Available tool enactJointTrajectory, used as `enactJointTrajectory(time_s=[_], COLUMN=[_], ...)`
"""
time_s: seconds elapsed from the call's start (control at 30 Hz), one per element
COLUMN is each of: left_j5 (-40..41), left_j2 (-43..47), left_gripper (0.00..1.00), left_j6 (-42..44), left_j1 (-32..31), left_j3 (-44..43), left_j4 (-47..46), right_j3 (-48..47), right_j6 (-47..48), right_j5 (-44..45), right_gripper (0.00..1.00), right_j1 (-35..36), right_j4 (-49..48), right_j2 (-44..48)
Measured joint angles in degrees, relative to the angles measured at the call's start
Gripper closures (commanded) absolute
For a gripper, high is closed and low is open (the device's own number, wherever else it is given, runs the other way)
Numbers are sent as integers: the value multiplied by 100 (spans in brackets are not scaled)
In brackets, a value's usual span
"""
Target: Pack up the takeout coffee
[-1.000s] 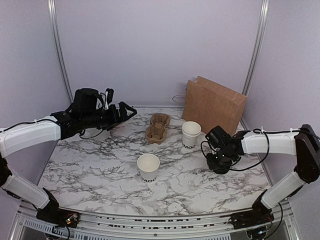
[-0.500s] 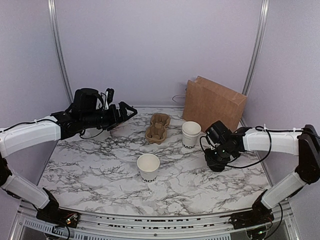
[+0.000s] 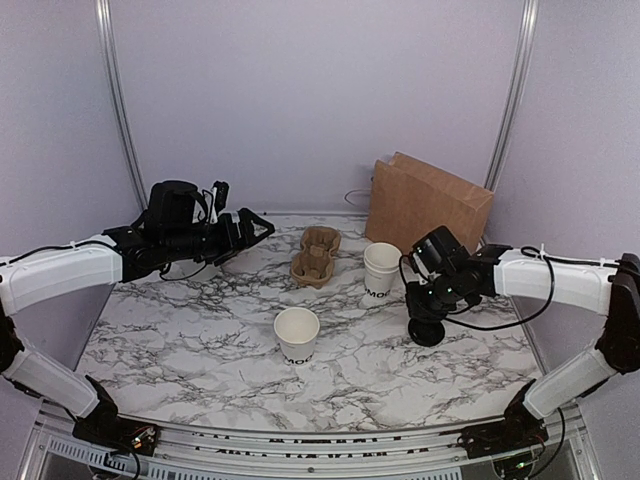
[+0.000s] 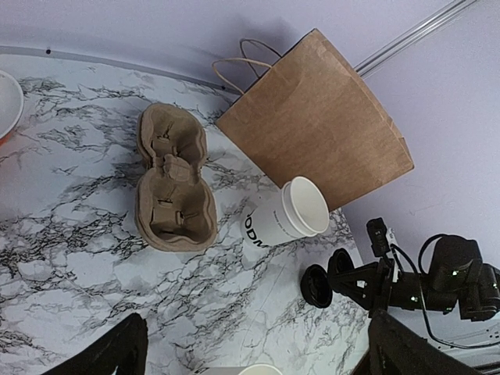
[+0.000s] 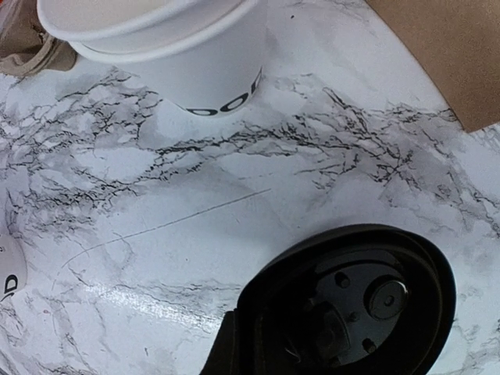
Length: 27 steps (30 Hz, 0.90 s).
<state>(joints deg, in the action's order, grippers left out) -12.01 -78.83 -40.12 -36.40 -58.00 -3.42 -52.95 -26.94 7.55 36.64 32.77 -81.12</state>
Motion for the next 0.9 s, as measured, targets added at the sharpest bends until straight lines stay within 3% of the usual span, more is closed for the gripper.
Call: enactJointTrajectory(time_s=[0.3,0.5,0.9], left_j5=[-59,-103,-367], left_j2=[0,0,282], left_gripper=[1,1,1], left_j6=[-7,-42,-17], left_j1=[0,0,24], left_j3=[2,72,247], left_j4=[-13,-48,-452], right_j3=[-142,-730,-1851], right_j6=[-48,-109,-597], right_j5=[-146,-564,-2398], right_gripper=[98,98,96], right_j1=[13,240,435], right_j4=[37,-74,-1926], right_j2=[7,76,-184])
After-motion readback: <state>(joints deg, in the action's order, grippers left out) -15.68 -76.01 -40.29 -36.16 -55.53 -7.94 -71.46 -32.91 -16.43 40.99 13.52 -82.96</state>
